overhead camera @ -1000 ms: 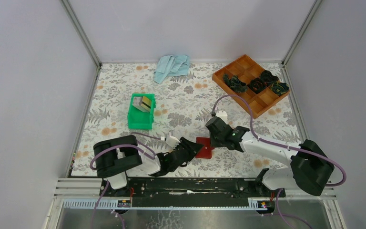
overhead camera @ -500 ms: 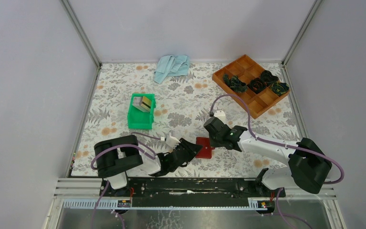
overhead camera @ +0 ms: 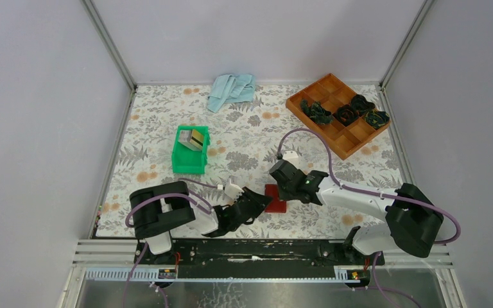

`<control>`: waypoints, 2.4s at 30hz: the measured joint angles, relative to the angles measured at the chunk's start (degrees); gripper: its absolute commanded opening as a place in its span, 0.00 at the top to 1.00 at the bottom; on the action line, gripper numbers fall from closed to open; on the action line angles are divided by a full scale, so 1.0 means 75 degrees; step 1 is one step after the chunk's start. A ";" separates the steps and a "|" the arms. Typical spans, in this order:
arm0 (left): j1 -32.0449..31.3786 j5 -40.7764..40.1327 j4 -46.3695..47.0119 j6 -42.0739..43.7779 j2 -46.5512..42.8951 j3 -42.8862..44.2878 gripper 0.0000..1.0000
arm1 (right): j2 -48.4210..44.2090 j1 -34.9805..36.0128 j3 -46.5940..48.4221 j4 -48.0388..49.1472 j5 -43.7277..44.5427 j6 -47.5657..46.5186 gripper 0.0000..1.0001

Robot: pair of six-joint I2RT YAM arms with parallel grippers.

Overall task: Put the credit cards into the card holder
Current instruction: Close the card holder at the center of the board.

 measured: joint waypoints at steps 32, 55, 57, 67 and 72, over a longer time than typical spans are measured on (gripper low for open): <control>0.0000 0.0032 0.0224 -0.0178 0.0187 0.0012 0.84 | 0.0207 0.0399 0.0009 0.0224 0.0006 0.0117 0.84; 0.0000 0.0067 0.0254 -0.0248 0.0248 0.0015 0.91 | 0.0012 0.0530 0.0589 -0.1011 0.1023 -0.0041 0.71; 0.0000 0.0073 0.0254 -0.0248 0.0248 0.0015 0.91 | 0.0087 0.0530 0.0589 -0.1046 0.1061 -0.0041 0.71; 0.0000 0.0152 0.0268 -0.0245 0.0280 0.0047 0.92 | 0.0405 0.0533 0.0650 -0.1134 0.1204 -0.0041 0.71; 0.0003 0.0169 0.0306 -0.0245 0.0312 0.0058 0.92 | 0.0548 0.0533 0.0667 -0.1137 0.1204 -0.0041 0.71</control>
